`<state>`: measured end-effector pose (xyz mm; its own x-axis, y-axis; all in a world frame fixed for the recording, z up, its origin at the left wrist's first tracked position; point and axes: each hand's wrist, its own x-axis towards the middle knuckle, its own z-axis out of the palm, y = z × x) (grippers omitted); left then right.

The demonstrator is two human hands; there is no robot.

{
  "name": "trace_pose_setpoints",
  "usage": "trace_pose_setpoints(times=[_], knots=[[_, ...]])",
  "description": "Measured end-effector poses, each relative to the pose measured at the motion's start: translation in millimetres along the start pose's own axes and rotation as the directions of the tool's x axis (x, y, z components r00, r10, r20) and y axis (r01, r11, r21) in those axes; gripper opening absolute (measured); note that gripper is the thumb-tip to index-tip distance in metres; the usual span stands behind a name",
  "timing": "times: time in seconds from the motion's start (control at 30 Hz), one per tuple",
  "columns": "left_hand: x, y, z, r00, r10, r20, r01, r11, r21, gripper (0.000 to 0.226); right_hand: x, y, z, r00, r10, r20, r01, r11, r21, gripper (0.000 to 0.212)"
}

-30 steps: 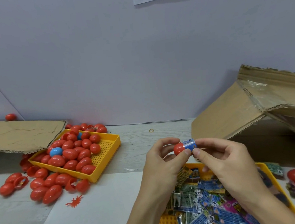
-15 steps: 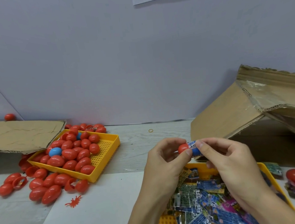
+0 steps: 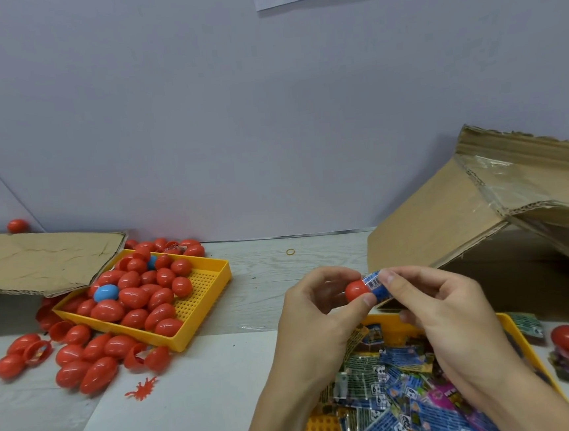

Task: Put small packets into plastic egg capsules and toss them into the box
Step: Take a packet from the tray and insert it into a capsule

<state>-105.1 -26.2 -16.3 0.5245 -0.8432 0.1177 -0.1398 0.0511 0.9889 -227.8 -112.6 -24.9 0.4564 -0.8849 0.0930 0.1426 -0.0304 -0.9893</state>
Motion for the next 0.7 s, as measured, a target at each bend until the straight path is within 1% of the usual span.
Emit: trace_pose_setpoints(times=[0.13,0.33,0.43,0.5,0.6,0.7], knots=[[0.1,0.2,0.6,1.0,-0.002,0.002,0.002,1.0,-0.003,0.021,-1.4,-1.9,0.0,0.999,-0.046,-0.002,0.046,0.997,-0.054,0.03],[0.6,-0.5,1.6,1.0,0.026,0.006,-0.026,1.0,0.012,0.024,-3.4,-2.9,0.7,0.992,-0.128,0.017,0.129,0.975,-0.181,0.016],[0.4,0.1,3.2,0.999,0.049,0.007,-0.049,0.998,0.029,0.016,-3.1,-1.5,0.2,0.987,-0.16,0.032,0.163,0.966,-0.198,0.009],[0.7,-0.1,3.6,0.999,0.049,-0.007,-0.049,0.999,-0.006,0.013,-3.5,-0.2,0.4,0.981,-0.183,0.064,0.192,0.963,-0.189,0.02],[1.0,0.0,3.5,0.999,0.032,-0.015,-0.034,0.995,-0.093,0.011,-5.2,0.9,1.7,0.967,-0.229,0.109,0.249,0.941,-0.229,0.039],[1.0,1.4,5.0,1.0,0.015,-0.019,-0.018,0.982,-0.188,0.009,-5.2,2.1,2.8,0.96,-0.258,0.108,0.277,0.928,-0.249,0.044]])
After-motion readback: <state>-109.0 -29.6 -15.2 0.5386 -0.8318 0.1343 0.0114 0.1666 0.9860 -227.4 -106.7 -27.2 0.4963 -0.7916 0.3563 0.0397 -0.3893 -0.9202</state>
